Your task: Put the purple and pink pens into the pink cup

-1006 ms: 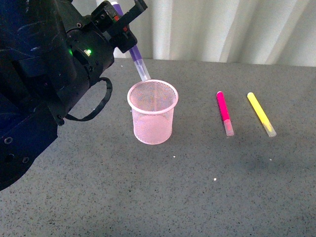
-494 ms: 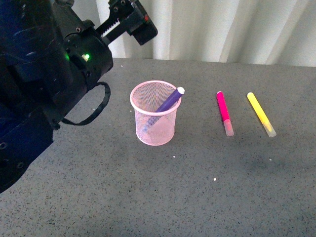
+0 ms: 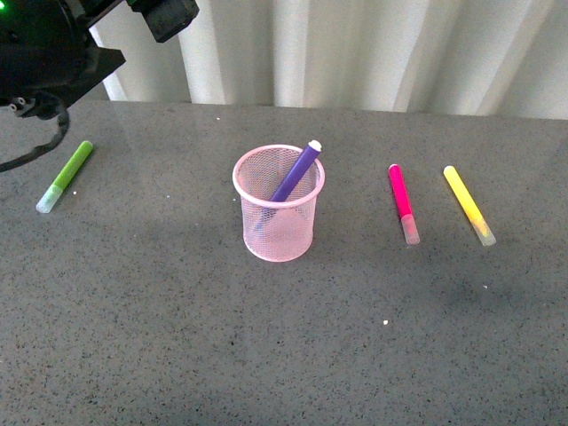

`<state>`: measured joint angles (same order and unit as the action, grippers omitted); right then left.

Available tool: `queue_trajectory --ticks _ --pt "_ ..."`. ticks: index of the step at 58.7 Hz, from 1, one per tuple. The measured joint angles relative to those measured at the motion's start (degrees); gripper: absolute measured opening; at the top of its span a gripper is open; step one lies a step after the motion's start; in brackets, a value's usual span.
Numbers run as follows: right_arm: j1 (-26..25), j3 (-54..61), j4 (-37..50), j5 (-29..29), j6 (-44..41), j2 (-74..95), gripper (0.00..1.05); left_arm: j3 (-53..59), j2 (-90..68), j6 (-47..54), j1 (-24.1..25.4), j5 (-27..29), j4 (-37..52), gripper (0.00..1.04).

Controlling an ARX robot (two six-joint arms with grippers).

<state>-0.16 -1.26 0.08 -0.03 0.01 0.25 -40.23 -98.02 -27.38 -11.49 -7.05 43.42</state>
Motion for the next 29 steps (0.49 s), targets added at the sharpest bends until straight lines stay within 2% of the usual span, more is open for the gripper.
queue_trajectory --ticks 8,11,12,15,24,29 --pt "0.0 0.0 0.0 0.0 0.0 0.0 0.98 2.9 10.6 5.6 5.4 -9.7 -12.0 0.98" --pt "0.0 0.0 0.0 0.0 0.0 0.0 0.98 4.7 16.3 8.2 10.2 -13.6 -16.5 0.98" --pt "0.0 0.0 0.0 0.0 0.0 0.0 0.98 4.7 16.3 8.2 10.2 -13.6 -16.5 0.98" --pt "0.0 0.0 0.0 0.0 0.0 0.0 0.98 6.1 21.2 10.4 15.5 -16.6 -20.3 0.98" --pt "0.0 0.0 0.0 0.0 0.0 0.0 0.98 8.6 28.1 13.3 26.1 -20.9 -25.4 0.98" --pt "0.0 0.0 0.0 0.0 0.0 0.0 0.98 9.7 29.9 13.4 30.4 -23.5 -26.5 0.98"
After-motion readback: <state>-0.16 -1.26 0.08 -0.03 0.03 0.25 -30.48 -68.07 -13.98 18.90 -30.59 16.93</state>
